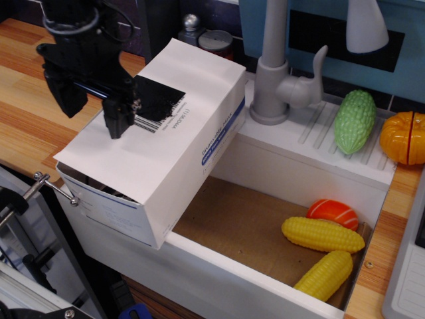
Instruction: Open white1fbox flap
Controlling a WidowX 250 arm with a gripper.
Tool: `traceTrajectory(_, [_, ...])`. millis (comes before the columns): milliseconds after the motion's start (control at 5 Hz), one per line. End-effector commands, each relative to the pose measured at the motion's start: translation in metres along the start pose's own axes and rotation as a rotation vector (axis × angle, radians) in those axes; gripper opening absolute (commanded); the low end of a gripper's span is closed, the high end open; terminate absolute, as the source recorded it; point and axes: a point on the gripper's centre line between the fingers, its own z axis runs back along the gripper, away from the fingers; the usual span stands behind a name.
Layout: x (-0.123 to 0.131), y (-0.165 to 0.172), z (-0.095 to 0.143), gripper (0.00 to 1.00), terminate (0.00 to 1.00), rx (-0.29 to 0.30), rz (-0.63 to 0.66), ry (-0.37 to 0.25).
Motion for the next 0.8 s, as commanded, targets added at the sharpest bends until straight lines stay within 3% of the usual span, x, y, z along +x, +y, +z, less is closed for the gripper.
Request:
traceTrajectory(0, [0.007, 0.013, 0.002, 1.00, 0.00, -0.110, -0.012, -0.060])
traceTrajectory(600, [0.008, 0.011, -0.015, 1.00, 0.00, -0.238, 0.038, -0.065])
